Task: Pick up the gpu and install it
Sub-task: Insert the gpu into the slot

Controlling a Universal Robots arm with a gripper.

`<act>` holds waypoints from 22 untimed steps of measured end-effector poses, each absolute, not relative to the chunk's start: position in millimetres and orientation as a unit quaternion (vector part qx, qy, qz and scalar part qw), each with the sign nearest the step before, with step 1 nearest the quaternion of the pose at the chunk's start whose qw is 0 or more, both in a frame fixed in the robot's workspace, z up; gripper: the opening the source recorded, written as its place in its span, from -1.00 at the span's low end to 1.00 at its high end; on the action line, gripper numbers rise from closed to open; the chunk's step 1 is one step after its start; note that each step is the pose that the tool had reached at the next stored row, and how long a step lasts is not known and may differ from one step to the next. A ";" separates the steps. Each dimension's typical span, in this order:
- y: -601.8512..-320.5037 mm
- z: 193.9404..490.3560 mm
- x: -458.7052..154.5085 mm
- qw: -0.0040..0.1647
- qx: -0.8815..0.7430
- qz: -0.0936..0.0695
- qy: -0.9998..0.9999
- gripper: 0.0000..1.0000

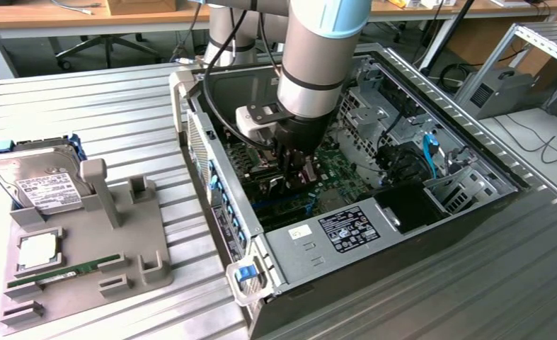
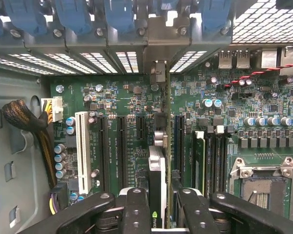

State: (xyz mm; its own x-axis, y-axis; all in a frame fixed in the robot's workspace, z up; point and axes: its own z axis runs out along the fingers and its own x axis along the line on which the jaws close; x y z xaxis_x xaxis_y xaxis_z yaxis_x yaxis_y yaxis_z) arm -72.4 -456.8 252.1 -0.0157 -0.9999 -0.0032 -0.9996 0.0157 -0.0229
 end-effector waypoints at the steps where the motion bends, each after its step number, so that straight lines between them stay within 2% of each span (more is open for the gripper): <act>1: -456.8 252.1 -72.4 0.009 -0.701 -0.007 0.713 -0.46; 22: -456.8 249.3 -72.4 0.009 -0.701 -0.007 0.713 -0.46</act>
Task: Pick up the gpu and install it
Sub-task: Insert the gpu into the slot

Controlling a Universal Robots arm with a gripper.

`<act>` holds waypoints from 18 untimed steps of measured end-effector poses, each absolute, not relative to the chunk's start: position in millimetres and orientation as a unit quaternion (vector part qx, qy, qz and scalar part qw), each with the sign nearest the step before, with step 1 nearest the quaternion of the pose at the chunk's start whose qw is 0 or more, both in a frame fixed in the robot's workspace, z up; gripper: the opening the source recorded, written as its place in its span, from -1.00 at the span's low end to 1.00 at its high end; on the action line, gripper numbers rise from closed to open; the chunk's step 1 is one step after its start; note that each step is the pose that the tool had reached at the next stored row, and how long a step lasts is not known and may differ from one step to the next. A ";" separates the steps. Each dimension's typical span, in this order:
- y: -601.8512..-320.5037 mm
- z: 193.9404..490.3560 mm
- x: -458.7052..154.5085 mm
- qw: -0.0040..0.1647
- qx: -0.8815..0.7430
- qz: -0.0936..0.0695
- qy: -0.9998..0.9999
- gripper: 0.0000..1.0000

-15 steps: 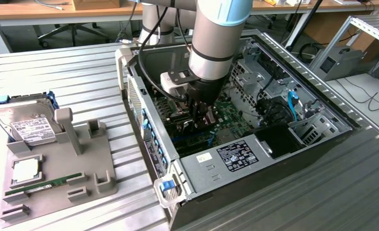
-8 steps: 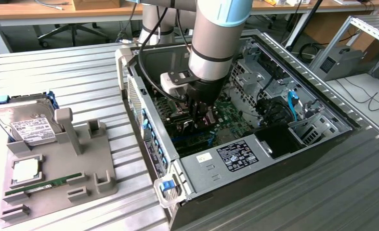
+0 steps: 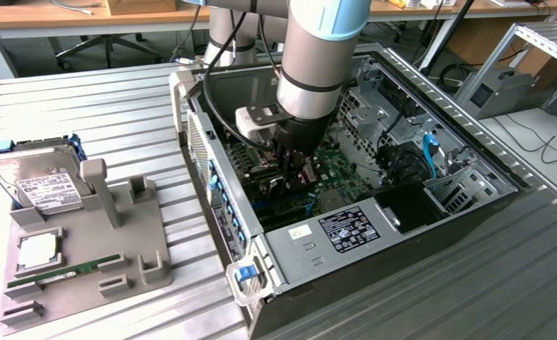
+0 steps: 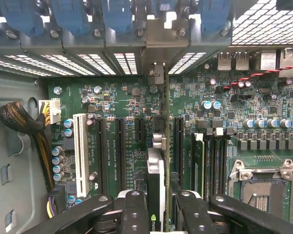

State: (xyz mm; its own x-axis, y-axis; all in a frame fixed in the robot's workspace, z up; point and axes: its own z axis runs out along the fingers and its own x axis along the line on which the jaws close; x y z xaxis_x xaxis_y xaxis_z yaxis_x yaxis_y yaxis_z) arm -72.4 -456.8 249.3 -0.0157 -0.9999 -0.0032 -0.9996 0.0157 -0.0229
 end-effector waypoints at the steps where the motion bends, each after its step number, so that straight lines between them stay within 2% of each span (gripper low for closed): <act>1: -456.8 249.3 -72.4 0.009 -0.701 -0.007 0.713 -0.46; 18: -456.8 247.9 -72.4 0.009 -0.701 -0.007 0.713 -0.46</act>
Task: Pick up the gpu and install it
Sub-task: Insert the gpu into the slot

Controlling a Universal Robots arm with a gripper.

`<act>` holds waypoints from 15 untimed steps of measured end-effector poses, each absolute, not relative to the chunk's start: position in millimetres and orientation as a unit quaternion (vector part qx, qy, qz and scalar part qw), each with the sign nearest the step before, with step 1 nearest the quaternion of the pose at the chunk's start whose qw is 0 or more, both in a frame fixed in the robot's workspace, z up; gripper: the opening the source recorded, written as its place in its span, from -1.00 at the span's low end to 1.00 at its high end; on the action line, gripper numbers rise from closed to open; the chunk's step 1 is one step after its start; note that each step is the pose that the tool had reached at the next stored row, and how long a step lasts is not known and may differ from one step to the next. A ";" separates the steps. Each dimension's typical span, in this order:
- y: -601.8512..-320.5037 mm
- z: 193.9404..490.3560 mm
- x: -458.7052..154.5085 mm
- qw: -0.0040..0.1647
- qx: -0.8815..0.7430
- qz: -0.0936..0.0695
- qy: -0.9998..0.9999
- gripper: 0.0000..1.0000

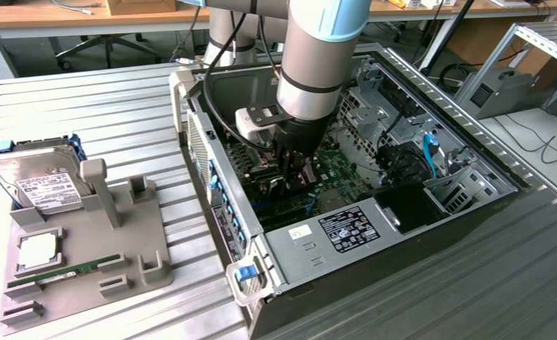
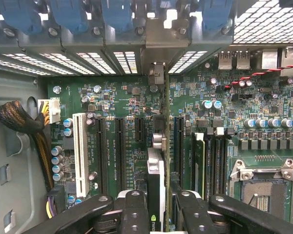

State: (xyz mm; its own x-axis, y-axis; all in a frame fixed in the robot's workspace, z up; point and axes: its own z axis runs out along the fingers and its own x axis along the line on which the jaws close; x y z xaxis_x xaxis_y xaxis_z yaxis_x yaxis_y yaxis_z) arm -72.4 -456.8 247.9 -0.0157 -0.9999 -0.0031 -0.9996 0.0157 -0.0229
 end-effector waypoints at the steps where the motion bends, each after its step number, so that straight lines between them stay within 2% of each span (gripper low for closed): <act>1: -456.8 247.9 -72.4 0.009 -0.701 -0.007 0.713 -0.46; 15: -456.8 247.9 -74.3 0.011 -0.701 -0.008 0.713 -0.46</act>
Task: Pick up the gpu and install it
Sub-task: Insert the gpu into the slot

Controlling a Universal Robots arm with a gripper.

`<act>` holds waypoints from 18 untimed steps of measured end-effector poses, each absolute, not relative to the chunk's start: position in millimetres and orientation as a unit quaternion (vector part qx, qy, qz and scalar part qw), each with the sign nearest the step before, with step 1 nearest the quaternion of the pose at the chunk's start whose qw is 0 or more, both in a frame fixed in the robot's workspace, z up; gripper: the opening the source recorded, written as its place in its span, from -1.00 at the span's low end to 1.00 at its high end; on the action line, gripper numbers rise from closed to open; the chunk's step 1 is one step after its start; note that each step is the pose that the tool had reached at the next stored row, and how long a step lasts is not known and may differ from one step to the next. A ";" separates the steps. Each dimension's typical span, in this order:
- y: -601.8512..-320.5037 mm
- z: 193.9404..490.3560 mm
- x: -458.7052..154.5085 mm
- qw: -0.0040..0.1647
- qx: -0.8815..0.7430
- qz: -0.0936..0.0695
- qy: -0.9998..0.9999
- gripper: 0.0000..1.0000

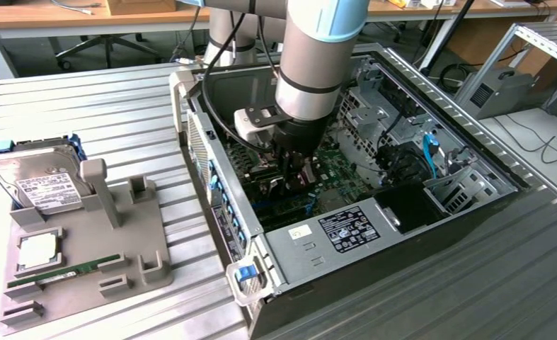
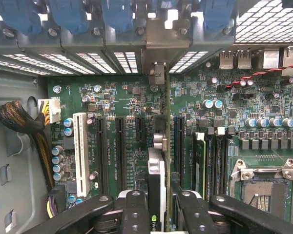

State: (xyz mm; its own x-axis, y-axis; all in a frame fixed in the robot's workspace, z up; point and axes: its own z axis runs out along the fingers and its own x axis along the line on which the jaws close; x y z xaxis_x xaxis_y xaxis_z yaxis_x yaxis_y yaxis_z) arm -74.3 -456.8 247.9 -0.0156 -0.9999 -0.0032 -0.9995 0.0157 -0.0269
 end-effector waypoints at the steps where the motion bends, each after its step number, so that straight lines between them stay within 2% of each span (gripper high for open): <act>1: -456.8 247.9 -74.3 0.011 -0.701 -0.008 0.713 -0.46; 10: -456.8 247.7 -74.3 0.011 -0.701 -0.008 0.713 -0.46; 11: -456.8 247.6 -74.3 0.011 -0.701 -0.008 0.713 -0.44; 12: -456.8 247.6 -74.3 0.011 -0.701 -0.008 0.713 -0.32; 13: -456.8 247.7 -74.3 0.011 -0.701 -0.008 0.713 -0.32; 14: -456.8 247.8 -74.3 0.011 -0.701 -0.008 0.713 -0.18; 18: -456.8 248.2 -74.3 0.010 -0.701 -0.009 0.713 -0.18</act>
State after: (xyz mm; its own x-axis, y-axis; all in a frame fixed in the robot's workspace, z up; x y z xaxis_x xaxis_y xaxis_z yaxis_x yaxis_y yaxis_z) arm -74.3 -456.8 248.2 -0.0156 -0.9999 -0.0030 -0.9995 0.0157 -0.0268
